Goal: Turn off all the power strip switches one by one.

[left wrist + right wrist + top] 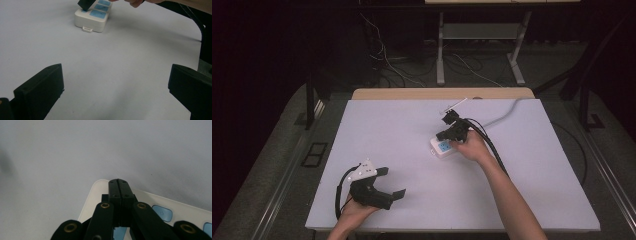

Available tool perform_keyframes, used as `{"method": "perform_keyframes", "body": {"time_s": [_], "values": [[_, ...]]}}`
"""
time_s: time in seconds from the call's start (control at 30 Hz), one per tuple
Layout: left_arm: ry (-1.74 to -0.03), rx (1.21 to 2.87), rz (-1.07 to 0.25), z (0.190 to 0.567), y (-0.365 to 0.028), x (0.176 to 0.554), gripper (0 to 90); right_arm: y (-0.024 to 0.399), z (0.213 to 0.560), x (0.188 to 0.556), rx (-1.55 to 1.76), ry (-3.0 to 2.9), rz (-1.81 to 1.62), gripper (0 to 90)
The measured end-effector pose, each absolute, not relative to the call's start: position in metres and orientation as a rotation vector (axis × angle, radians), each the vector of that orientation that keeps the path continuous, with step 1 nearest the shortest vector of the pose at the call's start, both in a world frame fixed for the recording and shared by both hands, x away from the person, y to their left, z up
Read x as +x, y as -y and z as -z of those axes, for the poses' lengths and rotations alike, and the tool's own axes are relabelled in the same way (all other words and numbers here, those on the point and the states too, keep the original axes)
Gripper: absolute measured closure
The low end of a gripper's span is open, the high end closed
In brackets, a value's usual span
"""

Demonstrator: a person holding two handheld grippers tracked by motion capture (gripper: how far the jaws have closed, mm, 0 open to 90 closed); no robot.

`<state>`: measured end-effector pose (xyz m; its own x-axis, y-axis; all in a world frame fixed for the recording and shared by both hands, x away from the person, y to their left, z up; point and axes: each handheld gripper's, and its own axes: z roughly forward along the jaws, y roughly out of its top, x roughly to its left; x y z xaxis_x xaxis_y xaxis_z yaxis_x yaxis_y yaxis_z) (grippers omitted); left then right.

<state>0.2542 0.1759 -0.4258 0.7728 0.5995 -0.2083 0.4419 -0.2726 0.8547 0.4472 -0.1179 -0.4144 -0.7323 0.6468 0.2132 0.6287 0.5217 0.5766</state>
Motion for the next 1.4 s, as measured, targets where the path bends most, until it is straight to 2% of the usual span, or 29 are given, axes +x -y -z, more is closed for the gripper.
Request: {"method": "perform_keyframes", "body": {"time_s": [1.0, 1.4], "values": [[-0.793, 1.920, -0.181, 0.427, -0.176, 0.256, 0.0, 0.118, 0.409, 0.445, 1.088, -2.716, -0.997, 90.0], [-0.793, 1.924, -0.177, 0.427, -0.176, 0.256, 0.0, 0.145, 0.390, 0.450, 1.124, -2.652, -1.091, 90.0]]}}
